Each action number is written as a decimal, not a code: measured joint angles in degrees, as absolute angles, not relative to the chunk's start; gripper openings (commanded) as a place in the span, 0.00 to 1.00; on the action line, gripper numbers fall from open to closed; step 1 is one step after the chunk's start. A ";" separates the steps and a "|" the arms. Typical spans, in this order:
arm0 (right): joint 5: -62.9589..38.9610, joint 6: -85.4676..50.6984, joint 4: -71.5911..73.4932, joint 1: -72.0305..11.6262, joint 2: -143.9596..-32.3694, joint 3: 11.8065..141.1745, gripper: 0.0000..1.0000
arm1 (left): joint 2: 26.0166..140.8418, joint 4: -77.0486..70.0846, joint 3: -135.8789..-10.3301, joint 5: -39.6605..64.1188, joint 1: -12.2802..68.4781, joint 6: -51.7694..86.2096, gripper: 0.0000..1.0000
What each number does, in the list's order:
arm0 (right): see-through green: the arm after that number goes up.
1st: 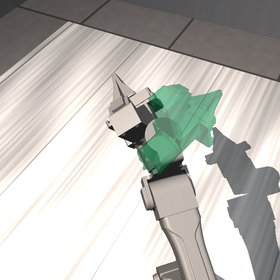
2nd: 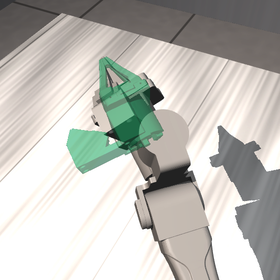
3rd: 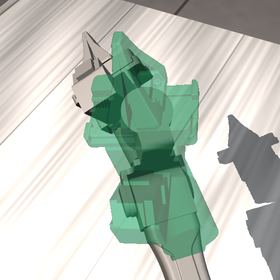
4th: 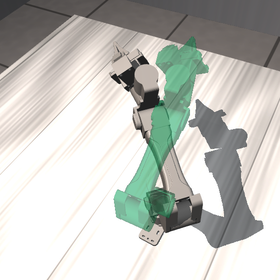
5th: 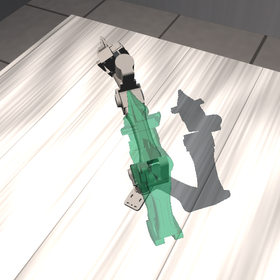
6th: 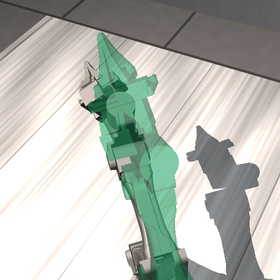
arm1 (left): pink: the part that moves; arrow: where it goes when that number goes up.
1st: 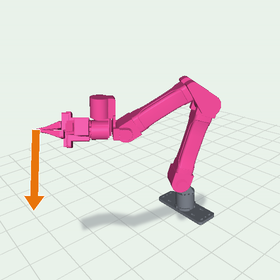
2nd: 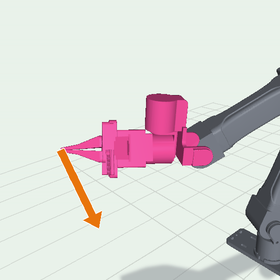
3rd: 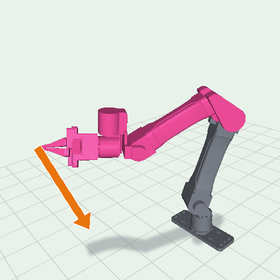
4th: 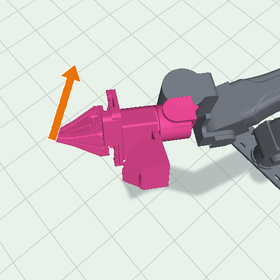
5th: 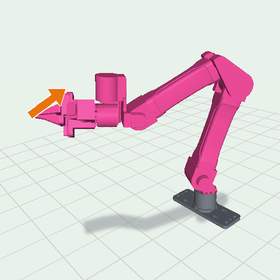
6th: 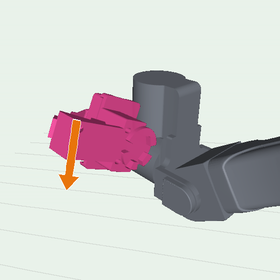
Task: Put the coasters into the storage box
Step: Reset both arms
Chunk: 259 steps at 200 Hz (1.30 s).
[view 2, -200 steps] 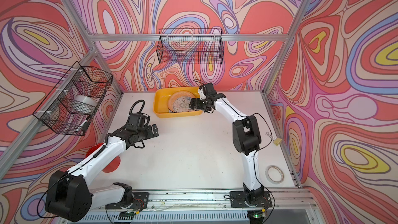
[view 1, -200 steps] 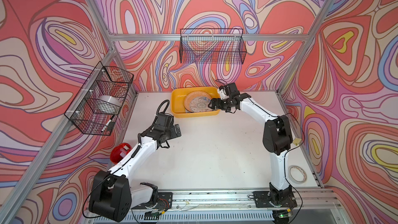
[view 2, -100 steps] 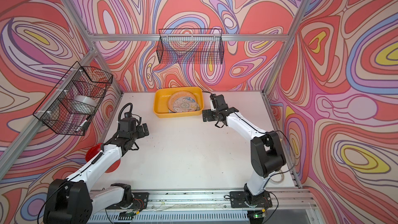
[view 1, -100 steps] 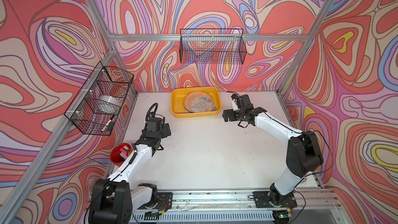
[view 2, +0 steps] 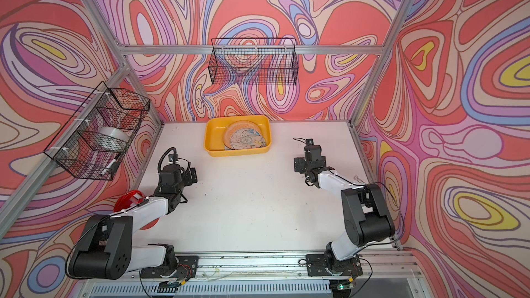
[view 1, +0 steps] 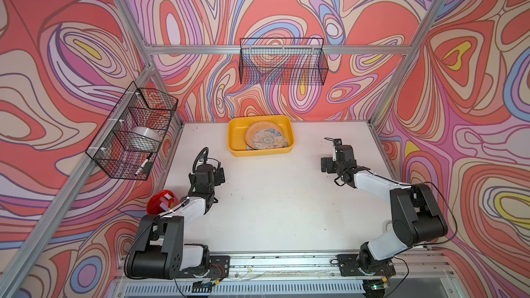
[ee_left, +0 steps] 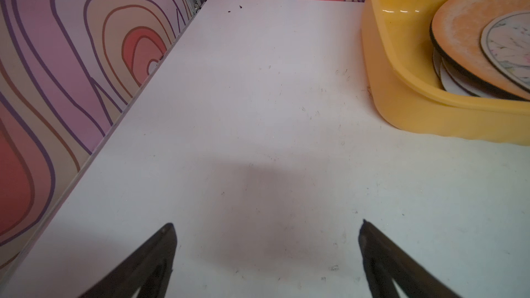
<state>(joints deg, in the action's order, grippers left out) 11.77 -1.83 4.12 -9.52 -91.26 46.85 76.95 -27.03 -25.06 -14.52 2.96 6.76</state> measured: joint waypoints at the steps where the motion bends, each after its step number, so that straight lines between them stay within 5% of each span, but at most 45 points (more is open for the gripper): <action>1: 11.75 -1.78 4.36 -9.45 -91.31 46.81 0.98 | 76.99 -27.22 -25.02 -14.50 2.94 6.74 1.00; 141: 3.70 -0.75 47.79 -0.34 -96.97 26.83 0.98 | 82.89 -46.85 -19.88 -6.87 -1.45 5.98 1.00; 259: 3.55 -0.75 54.11 -0.40 -97.56 26.30 0.98 | 87.48 -51.77 -20.40 -5.67 1.45 3.18 1.00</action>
